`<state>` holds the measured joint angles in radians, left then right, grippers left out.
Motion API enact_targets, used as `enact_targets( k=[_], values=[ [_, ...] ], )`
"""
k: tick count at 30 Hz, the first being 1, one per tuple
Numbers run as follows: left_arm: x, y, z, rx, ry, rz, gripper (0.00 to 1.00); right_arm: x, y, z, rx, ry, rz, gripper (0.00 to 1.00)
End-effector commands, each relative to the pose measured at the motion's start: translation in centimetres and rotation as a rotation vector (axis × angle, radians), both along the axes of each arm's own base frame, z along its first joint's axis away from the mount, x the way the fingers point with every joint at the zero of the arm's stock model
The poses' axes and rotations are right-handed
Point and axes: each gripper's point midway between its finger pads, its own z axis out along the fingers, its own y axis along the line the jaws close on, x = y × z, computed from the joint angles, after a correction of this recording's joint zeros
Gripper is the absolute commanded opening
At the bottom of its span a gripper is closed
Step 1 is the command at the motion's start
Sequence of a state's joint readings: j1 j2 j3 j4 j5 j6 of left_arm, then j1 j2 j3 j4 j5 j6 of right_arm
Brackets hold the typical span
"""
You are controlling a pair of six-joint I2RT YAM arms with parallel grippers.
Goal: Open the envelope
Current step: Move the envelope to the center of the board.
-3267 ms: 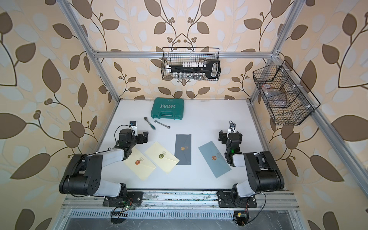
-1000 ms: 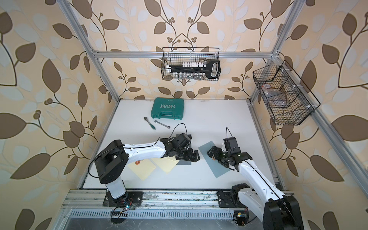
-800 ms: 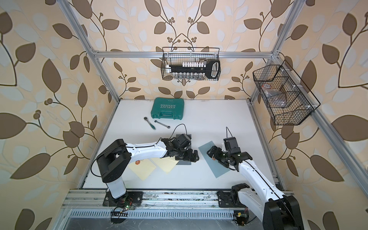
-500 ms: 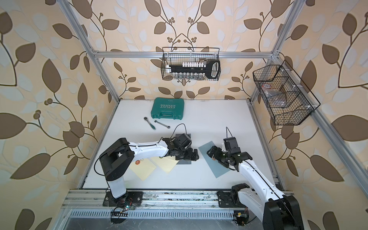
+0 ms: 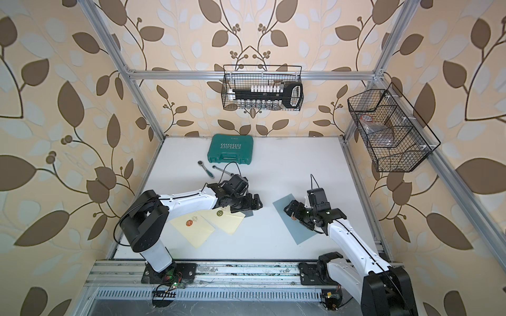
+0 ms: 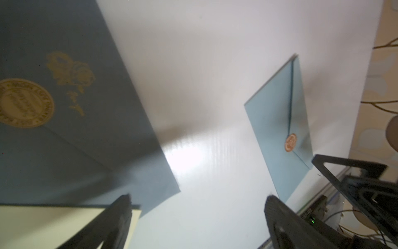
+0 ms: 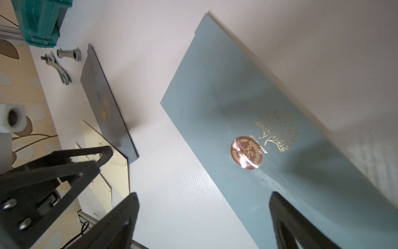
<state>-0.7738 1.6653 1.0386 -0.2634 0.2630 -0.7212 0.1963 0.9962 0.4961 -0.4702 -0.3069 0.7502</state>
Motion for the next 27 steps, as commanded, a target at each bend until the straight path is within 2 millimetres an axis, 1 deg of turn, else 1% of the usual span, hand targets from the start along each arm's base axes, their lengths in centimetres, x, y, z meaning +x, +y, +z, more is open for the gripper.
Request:
enact_targets(
  k=[1,2,5,9,12,15,18,20,21,23,27],
  values=[
    [-1.7,-0.3,3.7,-0.057,-0.052,-0.073,0.99,0.2,0.1,0.4,-0.008,-0.017,0.016,0.94],
    [-2.0,0.3,3.5,-0.043,-0.044,-0.056,0.99,0.3,0.1,0.4,-0.009,-0.018,0.017,0.94],
    [-3.1,2.1,1.7,-0.008,-0.008,-0.004,0.99,0.2,-0.1,0.2,-0.015,-0.012,0.012,0.94],
    [-4.4,3.1,-0.4,-0.014,0.057,0.039,0.99,0.2,-0.1,0.1,-0.022,-0.007,0.010,0.93],
    [-4.8,4.1,-1.9,0.017,0.086,0.092,0.99,0.1,-0.6,-0.2,-0.047,0.011,-0.003,0.94],
    [-4.9,4.8,-2.3,0.050,0.084,0.109,0.99,0.0,-1.2,-0.4,-0.080,0.025,-0.023,0.94],
    [-4.9,6.5,-2.7,0.108,0.085,0.176,0.99,-0.1,-1.8,-0.5,-0.111,0.030,-0.045,0.94],
    [-5.1,7.6,-3.5,0.152,0.086,0.206,0.99,-0.1,-2.4,-0.6,-0.134,0.035,-0.067,0.94],
    [-5.0,8.0,-3.2,0.153,0.074,0.223,0.99,-0.2,-2.8,-0.8,-0.152,0.044,-0.086,0.94],
    [-5.1,8.6,-3.2,0.160,0.067,0.246,0.99,-0.3,-3.5,-1.1,-0.183,0.063,-0.122,0.94],
    [-5.1,10.0,-3.7,0.204,0.055,0.282,0.99,-0.5,-3.9,-1.7,-0.205,0.091,-0.136,0.95]
  ],
)
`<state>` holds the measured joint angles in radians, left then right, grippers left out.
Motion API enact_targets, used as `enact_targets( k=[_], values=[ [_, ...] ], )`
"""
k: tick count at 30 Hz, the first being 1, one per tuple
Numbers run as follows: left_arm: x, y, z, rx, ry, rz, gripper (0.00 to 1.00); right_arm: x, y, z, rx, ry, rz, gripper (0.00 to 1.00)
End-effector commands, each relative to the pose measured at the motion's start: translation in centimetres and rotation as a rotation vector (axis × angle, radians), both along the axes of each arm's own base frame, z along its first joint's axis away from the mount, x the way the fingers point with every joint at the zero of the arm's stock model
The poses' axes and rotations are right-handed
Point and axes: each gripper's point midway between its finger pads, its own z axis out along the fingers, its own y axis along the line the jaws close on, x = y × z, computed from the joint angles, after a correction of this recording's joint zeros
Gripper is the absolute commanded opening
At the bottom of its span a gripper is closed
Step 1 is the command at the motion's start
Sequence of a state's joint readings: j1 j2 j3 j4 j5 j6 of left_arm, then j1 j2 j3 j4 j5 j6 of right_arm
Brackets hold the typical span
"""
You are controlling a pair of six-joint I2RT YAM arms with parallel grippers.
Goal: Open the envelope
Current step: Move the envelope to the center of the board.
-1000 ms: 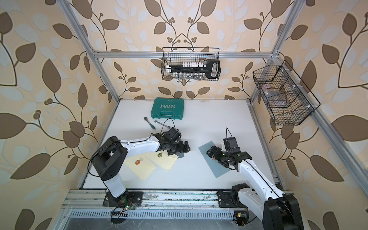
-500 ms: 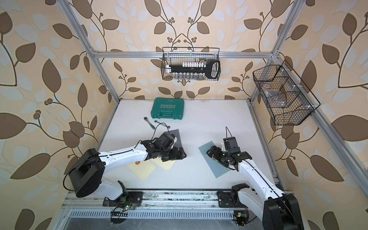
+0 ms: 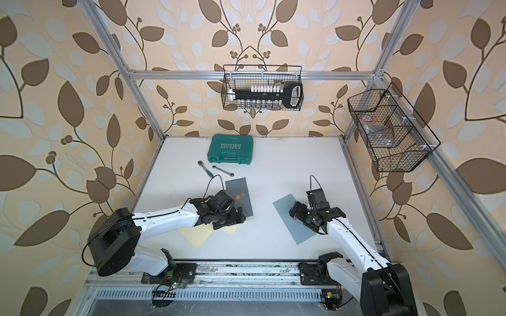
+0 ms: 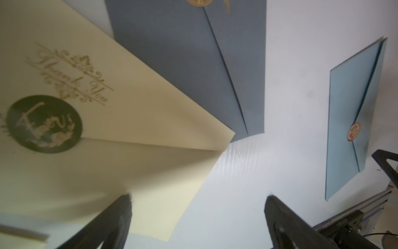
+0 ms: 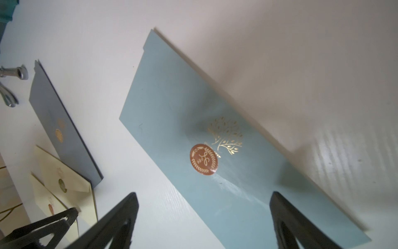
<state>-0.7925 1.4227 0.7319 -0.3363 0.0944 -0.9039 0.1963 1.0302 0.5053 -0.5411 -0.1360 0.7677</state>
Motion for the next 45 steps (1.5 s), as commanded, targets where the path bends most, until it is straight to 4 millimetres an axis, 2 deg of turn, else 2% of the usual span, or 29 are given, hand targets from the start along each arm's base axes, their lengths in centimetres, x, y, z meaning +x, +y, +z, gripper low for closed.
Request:
enact_targets(
  k=[1,6,16,26,31,35,40,45],
  values=[
    [0.2,2.1,-0.1,0.067,-0.023,0.067,0.99,0.0,-0.9,0.0,-0.049,0.026,-0.040,0.95],
    [0.2,3.6,-1.3,0.078,0.007,0.105,0.99,0.1,-0.6,-0.2,-0.031,0.031,-0.033,0.95],
    [0.5,7.3,-2.0,0.093,0.022,0.173,0.99,-0.2,0.5,-1.0,0.036,0.047,-0.021,0.95],
    [2.6,9.8,-0.3,0.093,-0.028,0.220,0.99,-0.9,2.9,-2.4,0.189,0.073,-0.005,0.95],
    [3.6,9.2,3.0,0.061,-0.109,0.179,0.99,-1.3,3.7,-2.8,0.230,0.083,-0.010,0.95],
    [4.4,7.6,5.1,-0.023,-0.168,0.132,0.99,-1.3,4.8,-2.4,0.264,0.057,0.019,0.96],
    [6.2,6.4,5.3,-0.035,-0.184,0.108,0.99,-0.9,6.1,-1.3,0.255,0.015,0.081,0.95],
    [7.9,5.7,3.8,0.000,-0.161,0.104,0.99,-0.7,6.5,-0.2,0.255,-0.023,0.111,0.96]
  ],
)
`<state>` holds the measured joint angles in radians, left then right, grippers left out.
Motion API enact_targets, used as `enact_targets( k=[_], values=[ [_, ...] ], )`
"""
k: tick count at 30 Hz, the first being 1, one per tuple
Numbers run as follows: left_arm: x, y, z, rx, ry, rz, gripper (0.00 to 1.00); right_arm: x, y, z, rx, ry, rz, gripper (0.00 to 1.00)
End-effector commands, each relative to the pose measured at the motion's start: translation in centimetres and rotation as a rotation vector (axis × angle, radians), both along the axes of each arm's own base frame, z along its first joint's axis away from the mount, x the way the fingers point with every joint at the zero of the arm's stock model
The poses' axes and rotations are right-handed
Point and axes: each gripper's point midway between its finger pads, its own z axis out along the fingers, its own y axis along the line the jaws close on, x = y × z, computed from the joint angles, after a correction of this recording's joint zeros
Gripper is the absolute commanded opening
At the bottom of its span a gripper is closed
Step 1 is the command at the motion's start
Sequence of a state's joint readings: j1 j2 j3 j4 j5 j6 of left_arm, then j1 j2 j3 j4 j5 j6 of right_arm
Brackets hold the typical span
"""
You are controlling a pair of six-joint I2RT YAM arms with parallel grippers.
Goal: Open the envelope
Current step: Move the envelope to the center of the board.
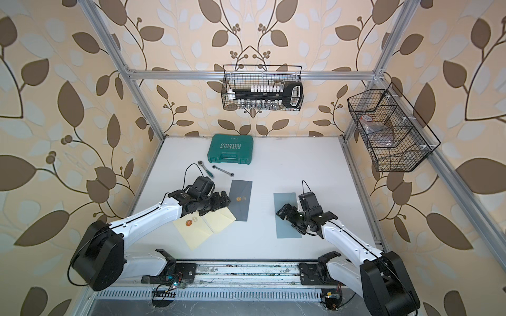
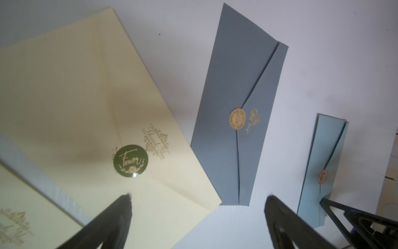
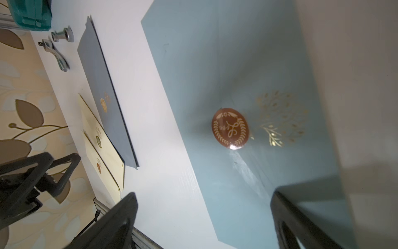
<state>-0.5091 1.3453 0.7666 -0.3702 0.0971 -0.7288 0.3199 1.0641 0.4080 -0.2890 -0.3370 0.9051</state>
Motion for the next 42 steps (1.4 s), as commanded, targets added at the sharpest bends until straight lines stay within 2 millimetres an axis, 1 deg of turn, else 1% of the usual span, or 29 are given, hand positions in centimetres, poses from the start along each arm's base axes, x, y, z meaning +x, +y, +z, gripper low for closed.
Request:
enact_targets(
  k=[1,3,4,6,10,13,16,20,22,25,27,31,32,35,38,39,42],
  values=[
    [1.8,-0.9,0.5,-0.003,-0.040,-0.028,0.99,-0.3,0.0,0.4,-0.004,-0.004,0.007,0.96],
    [2.3,-1.1,0.0,0.007,-0.039,-0.028,0.99,-0.3,-0.2,0.6,-0.011,-0.012,0.004,0.96],
    [2.4,-0.9,-1.0,0.035,-0.012,-0.025,0.99,-0.2,-0.2,0.7,-0.014,-0.016,0.004,0.96],
    [2.3,-0.3,-2.1,0.078,0.022,-0.014,0.99,-0.2,-0.4,0.9,-0.030,-0.018,0.007,0.96],
    [1.3,0.7,-4.6,0.124,0.083,0.006,0.99,-0.1,-1.1,1.4,-0.085,-0.027,0.019,0.97],
    [0.4,1.3,-5.9,0.144,0.120,0.023,0.99,0.1,-1.5,1.5,-0.116,-0.030,0.020,0.97],
    [-0.2,1.6,-6.8,0.148,0.144,0.030,0.99,0.2,-1.9,1.5,-0.146,-0.030,0.019,0.97],
    [-0.9,2.5,-6.8,0.185,0.156,0.046,0.99,0.5,-3.8,1.7,-0.253,-0.029,-0.008,0.98],
    [-0.9,2.8,-6.4,0.192,0.144,0.051,0.99,0.6,-4.6,1.4,-0.272,-0.024,-0.025,0.98],
    [-0.6,2.9,-5.2,0.193,0.117,0.043,0.99,0.9,-4.3,1.0,-0.225,-0.012,-0.015,0.98],
    [-0.1,2.3,-4.1,0.167,0.084,0.024,0.99,1.1,-3.8,0.7,-0.192,-0.009,0.002,0.97],
    [1.4,0.3,-1.0,0.092,0.017,-0.028,0.99,1.2,-3.3,-0.2,-0.166,0.017,0.020,0.97],
    [1.8,-0.1,0.5,0.065,-0.019,-0.033,0.99,1.2,-3.2,-0.4,-0.159,0.023,0.026,0.97],
    [2.4,-1.5,2.9,0.000,-0.059,-0.063,0.99,1.2,-2.3,-0.7,-0.118,0.034,0.053,0.96],
    [2.2,-3.9,4.8,-0.084,-0.095,-0.127,0.99,1.2,-1.7,-0.8,-0.078,0.025,0.064,0.96],
    [2.0,-5.0,5.3,-0.109,-0.103,-0.157,0.99,1.1,-1.4,-0.8,-0.060,0.020,0.072,0.96],
    [0.9,-8.2,6.0,-0.144,-0.110,-0.238,0.99,1.3,0.0,-0.4,0.015,-0.007,0.104,0.96]
  ],
)
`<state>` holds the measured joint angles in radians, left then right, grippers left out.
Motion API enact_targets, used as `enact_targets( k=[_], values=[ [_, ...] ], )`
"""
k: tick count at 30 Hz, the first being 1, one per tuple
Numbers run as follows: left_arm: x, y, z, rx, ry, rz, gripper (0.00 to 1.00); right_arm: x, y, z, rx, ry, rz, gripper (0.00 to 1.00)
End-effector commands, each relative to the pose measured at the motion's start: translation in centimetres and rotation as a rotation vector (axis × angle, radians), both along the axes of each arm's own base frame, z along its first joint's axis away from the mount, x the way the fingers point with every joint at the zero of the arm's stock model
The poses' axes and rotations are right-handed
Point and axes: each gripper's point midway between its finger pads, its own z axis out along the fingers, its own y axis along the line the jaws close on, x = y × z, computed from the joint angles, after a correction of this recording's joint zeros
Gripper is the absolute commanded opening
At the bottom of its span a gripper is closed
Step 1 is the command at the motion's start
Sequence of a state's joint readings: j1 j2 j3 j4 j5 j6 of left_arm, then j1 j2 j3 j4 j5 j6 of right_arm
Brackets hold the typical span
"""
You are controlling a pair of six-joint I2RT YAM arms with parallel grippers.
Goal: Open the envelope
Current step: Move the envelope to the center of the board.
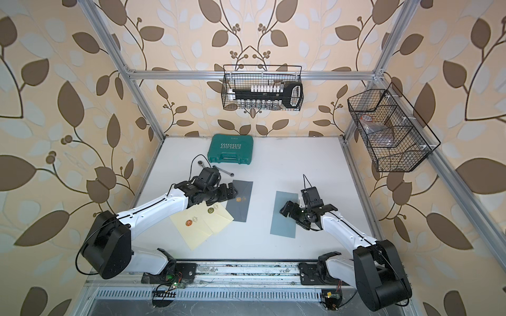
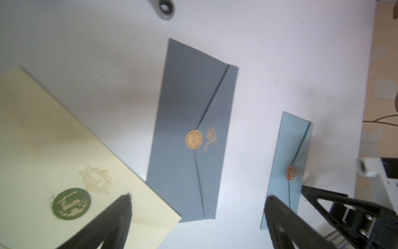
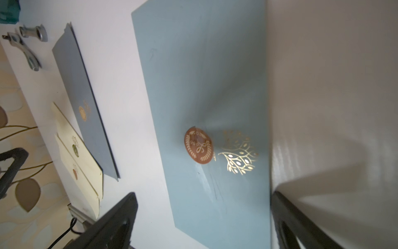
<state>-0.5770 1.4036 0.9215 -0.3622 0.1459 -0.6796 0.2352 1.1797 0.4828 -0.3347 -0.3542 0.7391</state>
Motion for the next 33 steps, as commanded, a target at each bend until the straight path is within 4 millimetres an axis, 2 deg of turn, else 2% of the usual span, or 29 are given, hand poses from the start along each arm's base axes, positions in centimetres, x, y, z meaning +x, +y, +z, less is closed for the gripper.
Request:
enact_targets(
  k=[1,5,9,13,17,24,28,33],
  values=[
    [-1.4,-4.6,1.8,-0.074,-0.022,-0.136,0.99,-0.1,1.8,0.2,0.097,-0.019,0.055,0.95],
    [-2.6,-8.6,0.5,-0.059,0.015,-0.222,0.99,0.1,1.9,0.7,0.086,-0.040,0.064,0.93],
    [-3.7,-12.2,-0.3,-0.063,0.039,-0.305,0.99,0.0,-2.1,0.6,-0.105,-0.042,-0.069,0.93],
    [-4.4,-14.7,-1.3,-0.054,0.066,-0.366,0.99,0.3,-3.5,1.2,-0.098,-0.065,-0.134,0.93],
    [-4.6,-16.3,-2.2,-0.054,0.097,-0.400,0.99,0.4,-3.8,1.4,-0.095,-0.062,-0.170,0.94],
    [-4.4,-18.3,-2.8,-0.078,0.118,-0.453,0.99,0.2,-3.5,0.6,-0.098,-0.060,-0.126,0.94],
    [-4.5,-18.7,-4.0,-0.013,0.152,-0.467,0.99,0.6,-3.2,0.7,-0.078,-0.082,-0.119,0.94],
    [-4.6,-18.7,-4.6,-0.022,0.158,-0.439,0.99,1.4,-2.8,0.7,-0.061,-0.083,-0.096,0.93]
  ],
)
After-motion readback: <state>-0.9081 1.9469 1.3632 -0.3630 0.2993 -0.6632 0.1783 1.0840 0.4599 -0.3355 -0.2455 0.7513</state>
